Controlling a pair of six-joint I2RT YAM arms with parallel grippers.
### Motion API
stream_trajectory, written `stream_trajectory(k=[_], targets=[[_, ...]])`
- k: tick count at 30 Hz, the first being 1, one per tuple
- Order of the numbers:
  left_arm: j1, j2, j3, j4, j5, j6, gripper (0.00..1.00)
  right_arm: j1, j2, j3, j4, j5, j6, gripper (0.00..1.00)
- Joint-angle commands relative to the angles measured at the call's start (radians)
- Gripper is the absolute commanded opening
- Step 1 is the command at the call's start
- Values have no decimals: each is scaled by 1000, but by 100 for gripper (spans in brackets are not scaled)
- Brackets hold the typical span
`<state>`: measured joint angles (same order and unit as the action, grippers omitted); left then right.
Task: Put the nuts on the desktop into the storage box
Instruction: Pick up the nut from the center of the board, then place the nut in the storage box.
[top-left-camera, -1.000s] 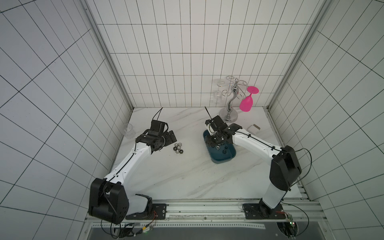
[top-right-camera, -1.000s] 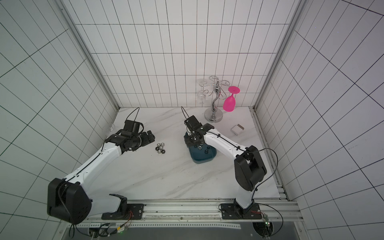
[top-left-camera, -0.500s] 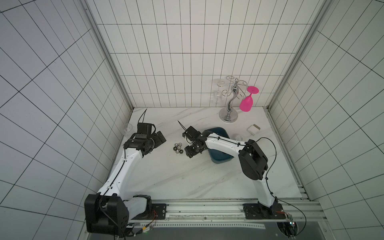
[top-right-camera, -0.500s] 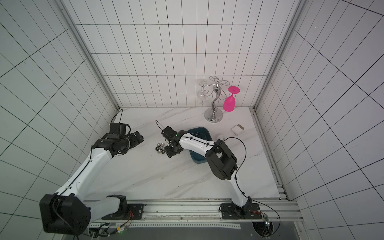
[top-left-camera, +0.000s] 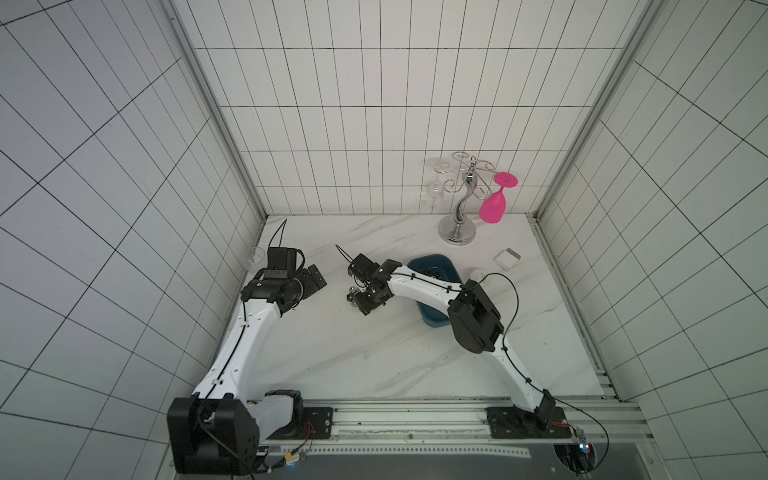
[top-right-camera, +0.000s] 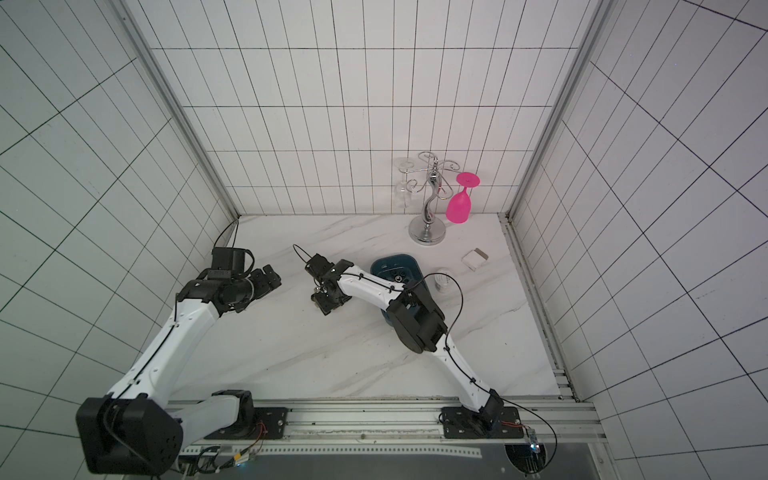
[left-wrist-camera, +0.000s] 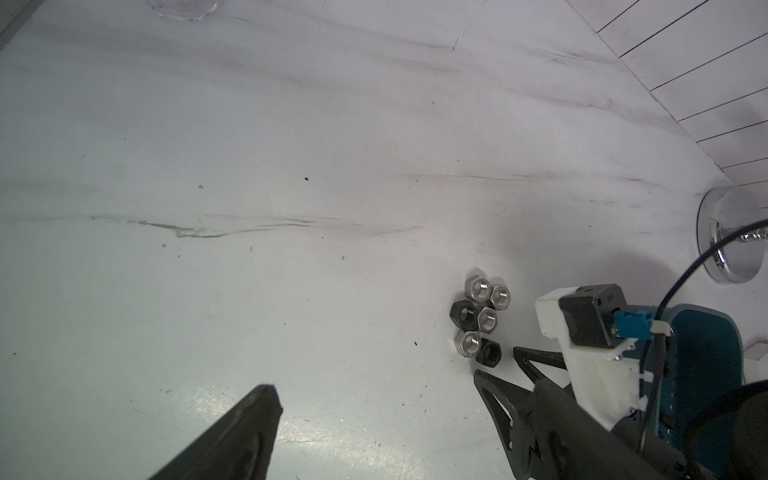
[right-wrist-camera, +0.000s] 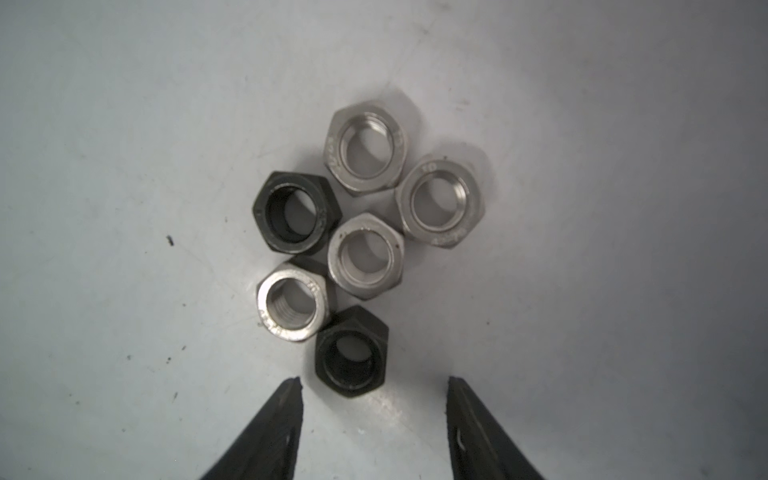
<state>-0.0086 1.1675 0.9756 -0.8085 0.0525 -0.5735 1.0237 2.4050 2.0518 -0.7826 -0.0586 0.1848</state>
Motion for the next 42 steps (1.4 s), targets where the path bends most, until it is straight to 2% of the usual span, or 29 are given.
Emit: stream_trajectory(k=[1, 4, 9, 12, 20, 27, 29, 31, 37, 42], targets=[[15, -19, -12, -6, -2, 30, 98, 13, 48, 56, -64, 28, -20, 57], [23, -23, -11, -10, -2, 38, 98, 18, 61, 72, -69, 28, -25, 52], [26, -32, -8, -7, 3, 51, 98, 21, 62, 72, -64, 27, -31, 28], [28, -37, -4, -5, 11, 57, 98, 18, 39, 57, -53, -1, -26, 21], [27, -45, -1, 12, 45, 64, 98, -36, -197, -148, 101, -25, 35, 19], [20, -34, -17, 83, 178, 52, 98, -135, -409, -311, 132, -30, 49, 20], [-2, -31, -27, 108, 196, 36, 98, -176, -464, -372, 134, -18, 48, 20], [-62, -24, -31, 132, 184, 28, 98, -223, -514, -438, 134, -6, 43, 20], [-189, 27, -19, 185, 164, -5, 98, -357, -574, -578, 134, -5, 21, 20], [-208, 52, 0, 189, 151, -10, 98, -405, -521, -593, 135, -40, 2, 20]])
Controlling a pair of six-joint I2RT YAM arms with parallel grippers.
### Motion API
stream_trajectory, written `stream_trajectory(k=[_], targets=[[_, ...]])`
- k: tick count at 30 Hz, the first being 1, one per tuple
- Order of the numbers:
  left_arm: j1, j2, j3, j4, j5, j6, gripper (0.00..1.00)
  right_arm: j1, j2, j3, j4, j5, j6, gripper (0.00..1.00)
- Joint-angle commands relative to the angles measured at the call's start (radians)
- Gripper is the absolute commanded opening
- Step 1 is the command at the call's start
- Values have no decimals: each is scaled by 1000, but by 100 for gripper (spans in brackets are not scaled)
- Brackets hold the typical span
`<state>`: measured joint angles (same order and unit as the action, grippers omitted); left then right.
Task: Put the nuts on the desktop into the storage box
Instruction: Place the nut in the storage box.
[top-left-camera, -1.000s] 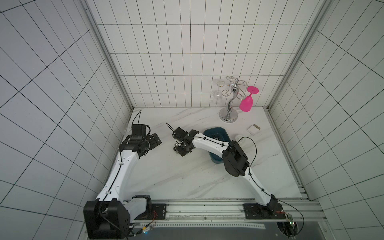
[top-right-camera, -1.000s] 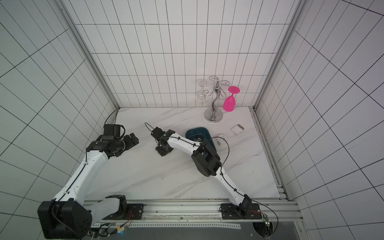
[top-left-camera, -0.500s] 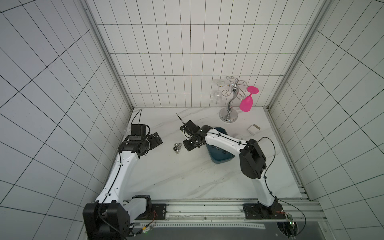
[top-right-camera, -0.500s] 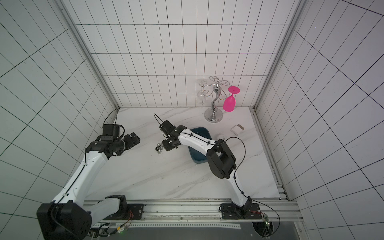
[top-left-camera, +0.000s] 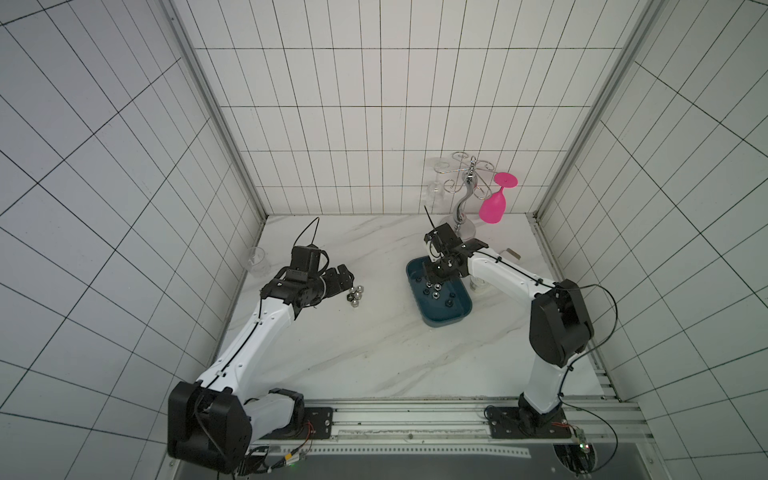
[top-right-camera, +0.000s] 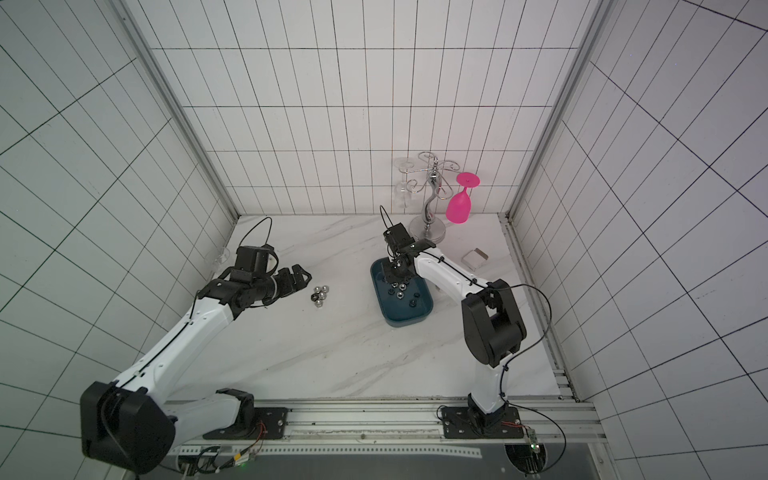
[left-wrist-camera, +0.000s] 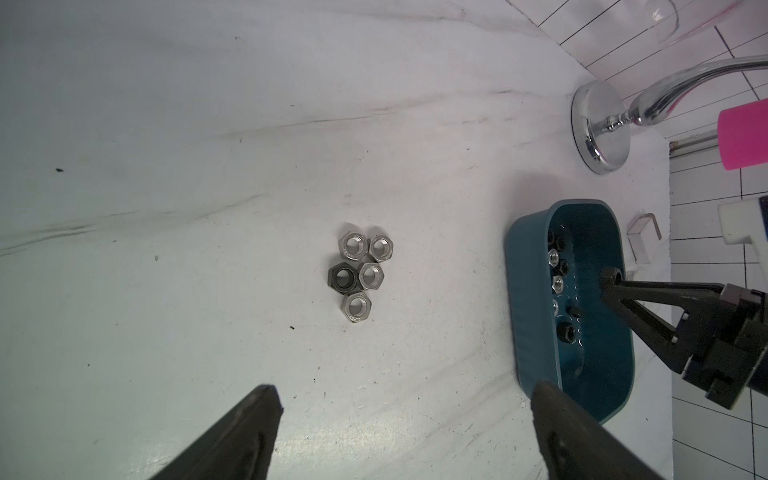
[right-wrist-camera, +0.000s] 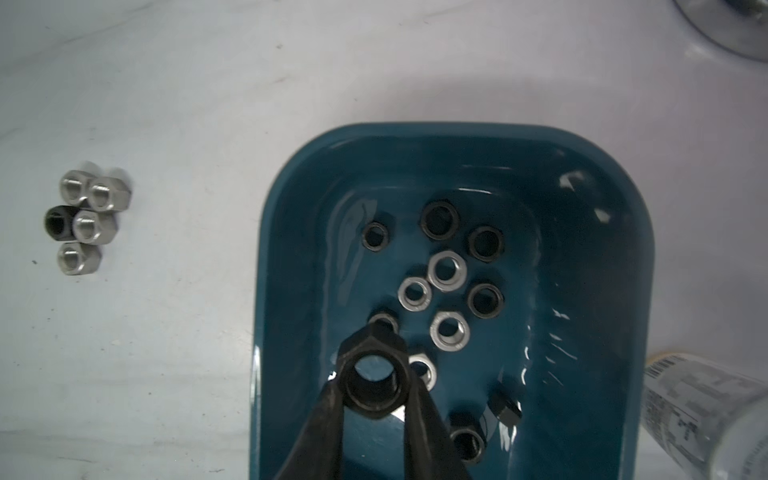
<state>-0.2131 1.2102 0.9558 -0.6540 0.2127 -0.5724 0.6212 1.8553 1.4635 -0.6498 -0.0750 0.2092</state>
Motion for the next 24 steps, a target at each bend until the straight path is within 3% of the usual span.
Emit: stream_trajectory(k=[1, 14, 24], targets=[[-4, 11, 21, 35, -11, -9, 98, -7, 49, 5, 3, -35, -24, 20], [-3, 2, 36, -3, -57, 7, 98, -6, 230, 162, -34, -80, -31, 22], [-3, -4, 44, -10, -67, 7, 98, -6, 236, 181, -76, -85, -34, 40]])
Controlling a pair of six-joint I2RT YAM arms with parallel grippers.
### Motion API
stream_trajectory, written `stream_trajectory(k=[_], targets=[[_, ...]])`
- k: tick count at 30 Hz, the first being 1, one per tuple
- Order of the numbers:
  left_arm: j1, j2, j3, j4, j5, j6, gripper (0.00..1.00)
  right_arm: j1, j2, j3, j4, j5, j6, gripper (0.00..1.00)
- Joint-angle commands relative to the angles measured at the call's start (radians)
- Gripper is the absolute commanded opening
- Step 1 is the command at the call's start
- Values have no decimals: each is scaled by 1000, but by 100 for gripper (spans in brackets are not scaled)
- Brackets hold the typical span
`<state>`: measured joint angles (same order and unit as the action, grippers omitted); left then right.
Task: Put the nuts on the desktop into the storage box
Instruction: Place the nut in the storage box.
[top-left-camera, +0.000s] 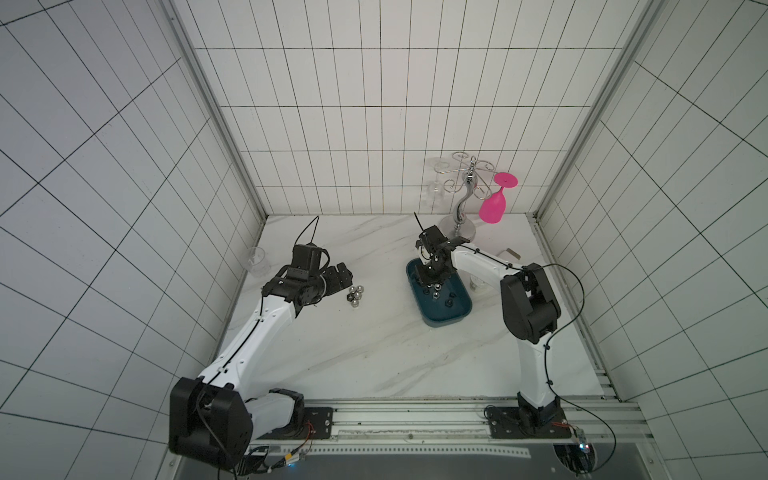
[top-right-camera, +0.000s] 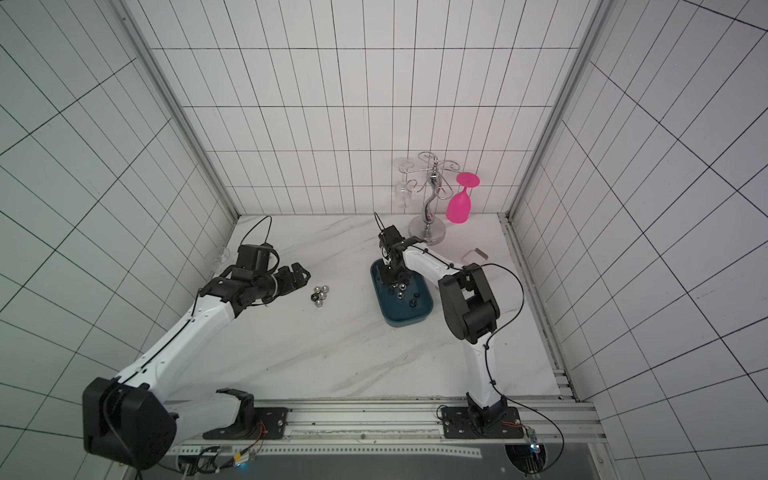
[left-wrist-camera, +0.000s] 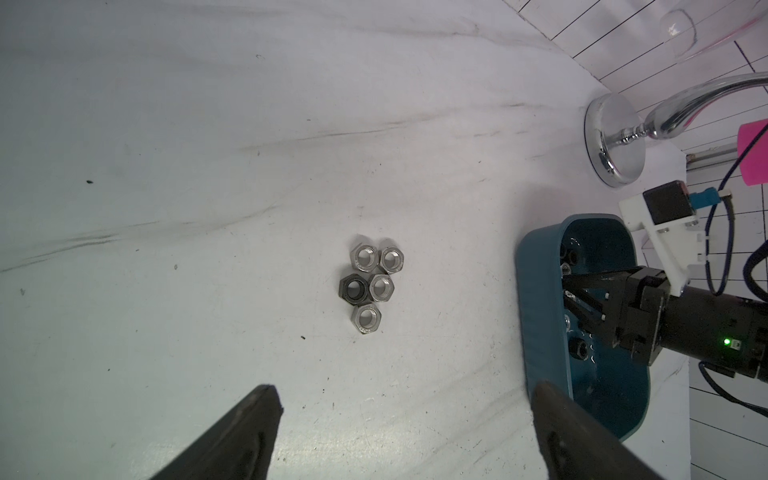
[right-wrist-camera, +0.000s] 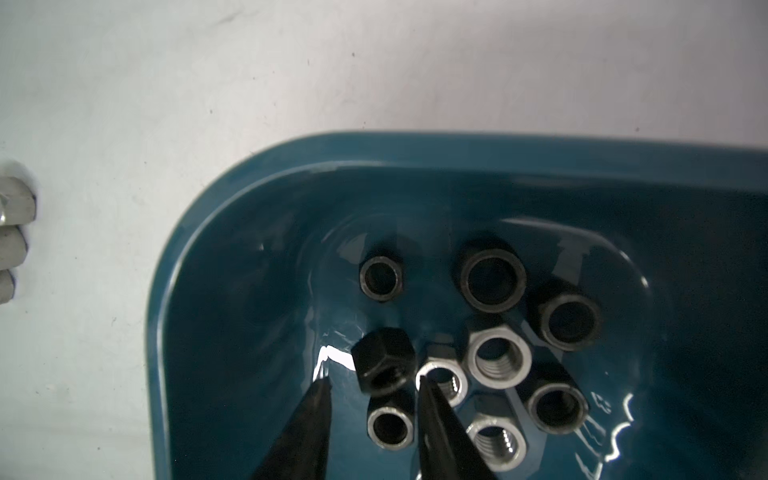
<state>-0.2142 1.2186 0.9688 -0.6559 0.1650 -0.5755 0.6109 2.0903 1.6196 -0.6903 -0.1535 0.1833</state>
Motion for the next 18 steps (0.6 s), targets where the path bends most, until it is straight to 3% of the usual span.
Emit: stream_trajectory(k=[1, 9, 14, 18], targets=[[-2, -14, 31, -9, -21, 10, 98, 4, -9, 25, -35, -4, -8, 41], [-2, -27, 28, -18, -38, 16, 98, 19, -165, -15, -21, 25, 17, 41], [1, -27, 24, -41, -110, 4, 98, 119, -256, -49, 19, 47, 15, 44], [55, -27, 24, -82, -110, 13, 98, 223, -235, -31, 33, 55, 20, 50]])
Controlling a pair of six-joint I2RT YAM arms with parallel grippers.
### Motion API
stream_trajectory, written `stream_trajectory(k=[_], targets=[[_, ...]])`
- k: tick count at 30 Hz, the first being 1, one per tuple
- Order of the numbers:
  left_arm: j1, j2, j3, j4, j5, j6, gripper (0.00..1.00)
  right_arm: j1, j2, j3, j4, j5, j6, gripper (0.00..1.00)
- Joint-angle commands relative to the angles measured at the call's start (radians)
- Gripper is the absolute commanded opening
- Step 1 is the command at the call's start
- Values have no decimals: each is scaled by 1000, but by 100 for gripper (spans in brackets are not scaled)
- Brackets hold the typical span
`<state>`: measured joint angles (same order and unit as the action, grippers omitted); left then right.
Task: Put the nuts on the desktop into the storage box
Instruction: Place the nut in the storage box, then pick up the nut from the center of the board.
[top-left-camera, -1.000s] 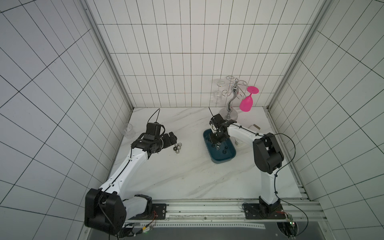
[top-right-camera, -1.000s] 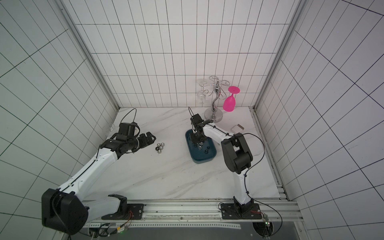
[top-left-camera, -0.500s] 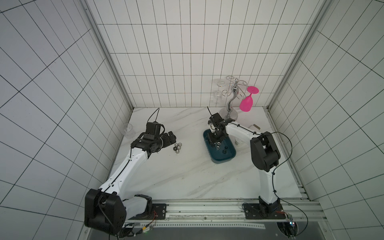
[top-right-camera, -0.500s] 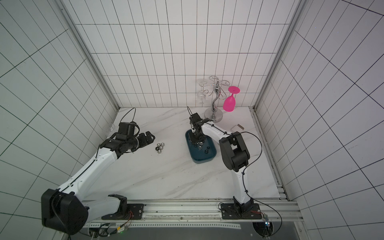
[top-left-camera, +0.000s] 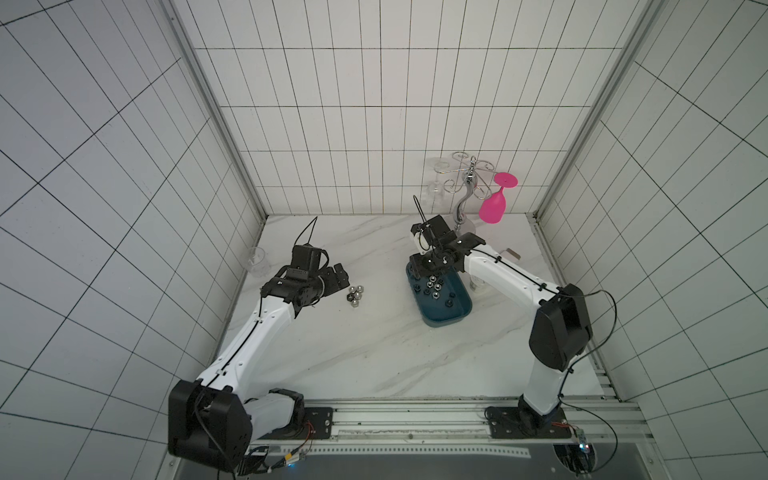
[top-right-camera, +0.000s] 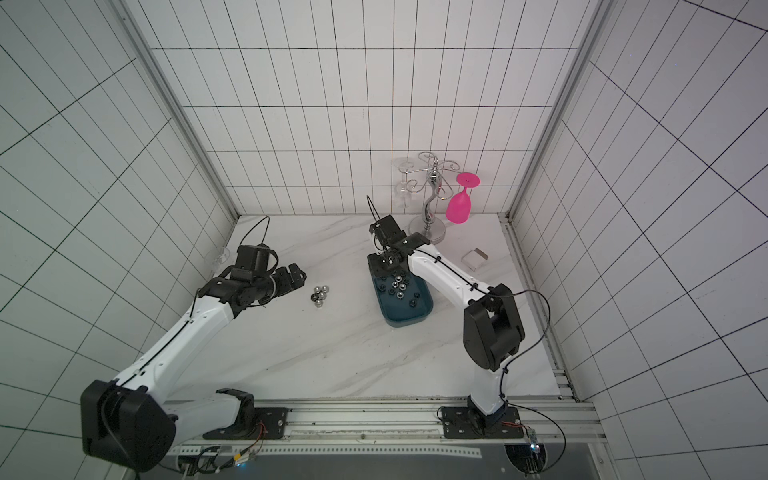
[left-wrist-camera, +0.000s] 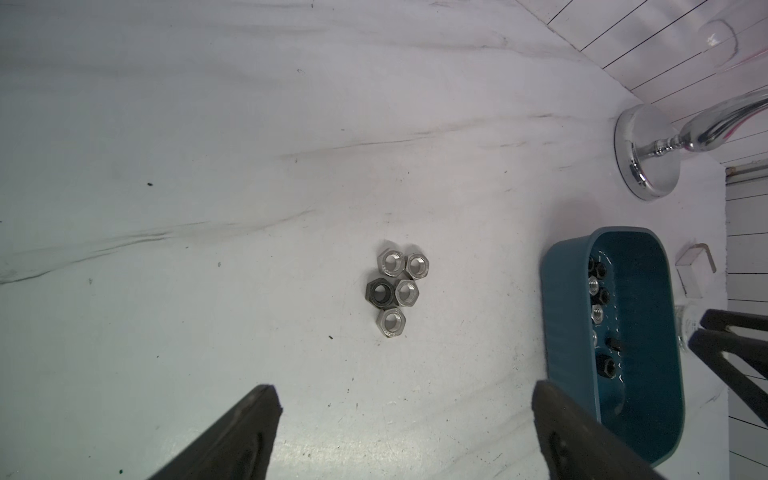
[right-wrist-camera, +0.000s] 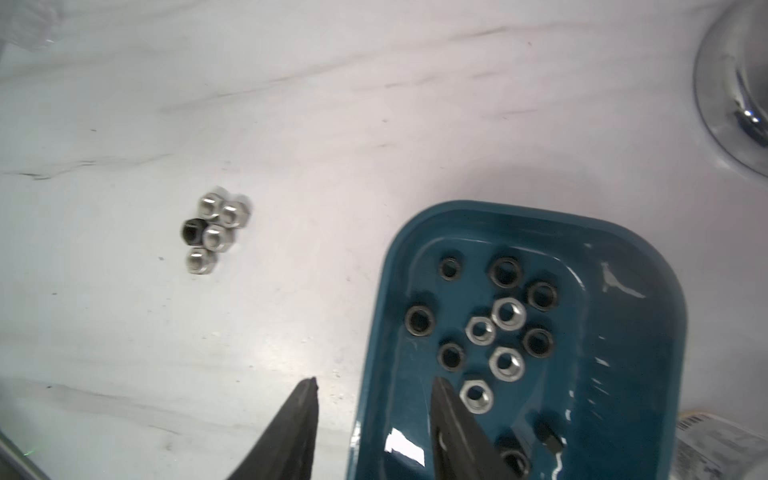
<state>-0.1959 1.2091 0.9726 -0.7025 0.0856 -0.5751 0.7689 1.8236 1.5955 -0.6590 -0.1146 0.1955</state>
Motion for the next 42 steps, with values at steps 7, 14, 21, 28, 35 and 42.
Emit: stream_trajectory(k=[7, 14, 21, 28, 35, 42], targets=[[178, -60, -4, -83, -3, 42, 98, 176, 168, 72, 33, 9, 51, 54], [204, -98, -24, -77, -21, 27, 98, 242, 356, 244, -2, 36, 79, 58], [217, -143, -34, -81, -55, 10, 98, 289, 532, 435, -70, 71, 81, 62], [221, -207, -73, -37, -77, 14, 98, 313, 637, 559, -146, 114, 82, 63], [222, -218, -73, -46, -75, 24, 98, 320, 684, 595, -157, 166, 84, 62], [224, -218, -69, -49, -79, 29, 98, 320, 724, 651, -162, 179, 74, 57]])
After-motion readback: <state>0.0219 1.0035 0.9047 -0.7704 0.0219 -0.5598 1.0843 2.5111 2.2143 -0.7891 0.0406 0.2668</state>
